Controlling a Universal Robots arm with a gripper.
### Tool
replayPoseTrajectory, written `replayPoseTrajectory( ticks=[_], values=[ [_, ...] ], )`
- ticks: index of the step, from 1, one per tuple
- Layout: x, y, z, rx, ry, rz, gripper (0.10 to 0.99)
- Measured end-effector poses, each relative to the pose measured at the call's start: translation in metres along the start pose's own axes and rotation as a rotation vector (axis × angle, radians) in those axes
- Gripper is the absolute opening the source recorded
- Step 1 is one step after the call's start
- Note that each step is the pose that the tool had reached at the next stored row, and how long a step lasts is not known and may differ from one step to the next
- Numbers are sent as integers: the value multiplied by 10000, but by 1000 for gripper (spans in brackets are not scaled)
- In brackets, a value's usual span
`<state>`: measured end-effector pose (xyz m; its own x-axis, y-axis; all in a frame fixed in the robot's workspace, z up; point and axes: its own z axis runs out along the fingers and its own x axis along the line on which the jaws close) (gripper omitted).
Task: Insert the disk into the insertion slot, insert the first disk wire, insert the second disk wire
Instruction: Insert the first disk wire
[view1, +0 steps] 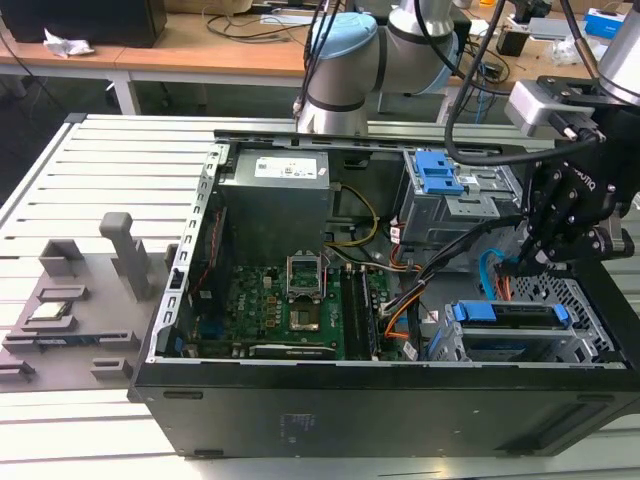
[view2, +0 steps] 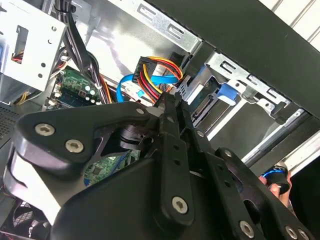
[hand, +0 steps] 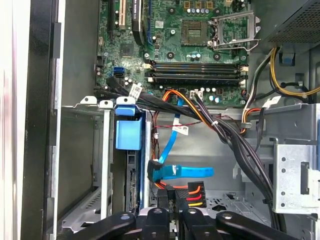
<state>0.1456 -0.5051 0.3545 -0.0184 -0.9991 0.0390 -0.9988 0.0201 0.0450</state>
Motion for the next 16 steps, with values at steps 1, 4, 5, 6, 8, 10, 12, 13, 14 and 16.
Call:
replayPoseTrajectory(
  ticks=[1,4,5,6,8,10,12,13,14,16],
  values=[
    [0,0,0,0,1,0,169],
    [34,-1,1,-1,3,0,169],
    [85,-2,4,0,6,0,169],
    [137,-3,7,0,7,0,169],
    [248,-5,14,0,18,1,169],
    [310,-7,24,1,29,2,169],
    [319,-8,39,-2,42,109,169],
    [320,-11,49,-7,42,261,169],
    [318,-26,64,-12,38,343,169],
    [318,-42,80,-14,37,366,169]
  ],
)
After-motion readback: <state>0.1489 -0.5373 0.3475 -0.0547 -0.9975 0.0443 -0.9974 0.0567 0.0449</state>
